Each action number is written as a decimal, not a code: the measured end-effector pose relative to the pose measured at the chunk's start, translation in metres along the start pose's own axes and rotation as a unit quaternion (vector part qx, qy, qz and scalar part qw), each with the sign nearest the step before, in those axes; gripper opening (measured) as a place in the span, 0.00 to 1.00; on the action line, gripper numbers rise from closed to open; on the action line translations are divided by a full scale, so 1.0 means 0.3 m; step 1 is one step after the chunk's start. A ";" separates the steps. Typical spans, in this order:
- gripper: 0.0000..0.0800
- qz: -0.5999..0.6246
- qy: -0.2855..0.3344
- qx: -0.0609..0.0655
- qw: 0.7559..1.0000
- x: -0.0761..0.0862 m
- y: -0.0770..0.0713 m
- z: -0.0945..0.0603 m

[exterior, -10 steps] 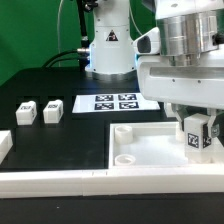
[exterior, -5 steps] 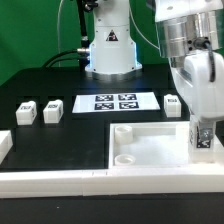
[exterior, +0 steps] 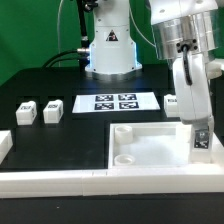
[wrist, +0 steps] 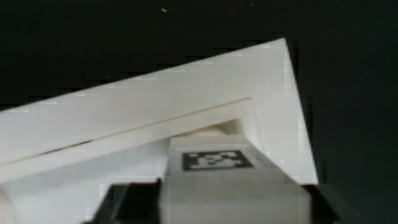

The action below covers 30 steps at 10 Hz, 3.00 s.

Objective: Assemble one leg

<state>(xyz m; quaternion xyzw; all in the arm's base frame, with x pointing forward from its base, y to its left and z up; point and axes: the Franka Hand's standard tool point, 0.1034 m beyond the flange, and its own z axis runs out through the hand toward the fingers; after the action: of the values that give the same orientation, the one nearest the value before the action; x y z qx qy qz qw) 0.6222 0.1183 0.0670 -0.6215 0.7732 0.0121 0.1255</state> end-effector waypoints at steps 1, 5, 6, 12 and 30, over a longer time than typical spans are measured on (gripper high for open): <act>0.62 -0.017 0.000 0.000 1.000 0.000 0.000 0.000; 0.81 -0.245 0.002 -0.016 0.969 0.002 0.001 -0.003; 0.81 -0.317 0.006 -0.032 0.948 -0.003 -0.002 -0.010; 0.81 -0.660 0.019 -0.066 0.748 0.006 0.001 -0.014; 0.36 -0.469 0.034 -0.057 0.881 0.005 0.008 -0.013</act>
Offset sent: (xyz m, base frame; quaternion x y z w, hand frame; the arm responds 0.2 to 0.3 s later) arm 0.0034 0.0006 0.0008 -0.0228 0.0112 -0.3459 0.9379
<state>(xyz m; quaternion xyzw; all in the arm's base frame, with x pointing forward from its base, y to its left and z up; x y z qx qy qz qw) 0.6189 0.1167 0.0701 -0.9174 0.3933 -0.0247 0.0548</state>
